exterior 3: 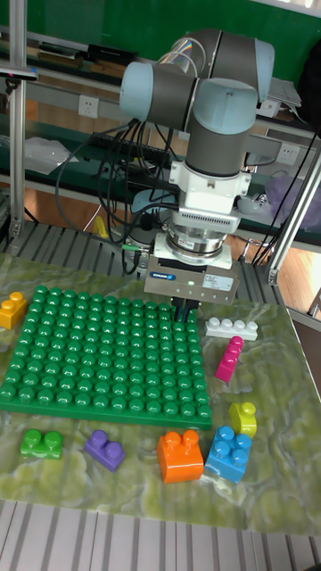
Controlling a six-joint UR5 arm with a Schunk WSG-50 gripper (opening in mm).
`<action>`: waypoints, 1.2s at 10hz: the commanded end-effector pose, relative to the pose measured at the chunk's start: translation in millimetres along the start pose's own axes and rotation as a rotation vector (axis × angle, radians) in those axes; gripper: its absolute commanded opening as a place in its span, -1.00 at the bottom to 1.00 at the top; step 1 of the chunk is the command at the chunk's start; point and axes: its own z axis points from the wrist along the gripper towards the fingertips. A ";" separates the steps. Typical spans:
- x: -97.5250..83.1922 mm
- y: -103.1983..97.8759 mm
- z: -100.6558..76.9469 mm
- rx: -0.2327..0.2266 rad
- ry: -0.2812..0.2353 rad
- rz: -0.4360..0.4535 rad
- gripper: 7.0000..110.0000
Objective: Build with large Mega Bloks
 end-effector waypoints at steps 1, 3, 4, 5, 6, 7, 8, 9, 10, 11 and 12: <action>5.4 4.5 0.7 0.000 0.010 0.001 -1.00; 15.2 18.5 0.6 -0.006 0.012 0.011 -1.00; 25.2 30.6 1.3 -0.010 0.014 0.020 -1.00; 36.9 39.3 4.2 0.000 0.009 0.016 -1.00; 50.1 44.4 6.7 0.017 0.008 -0.001 -1.00; 61.1 49.5 9.2 0.017 0.009 -0.012 -1.00; 72.9 57.0 14.6 0.000 0.010 -0.012 -1.00; 81.5 61.2 18.9 -0.004 0.009 -0.012 -1.00; 88.1 62.8 21.5 0.002 0.009 -0.013 -1.00; 93.8 65.9 22.7 -0.001 0.009 -0.012 -1.00; 101.5 68.3 24.0 -0.004 0.008 -0.006 -1.00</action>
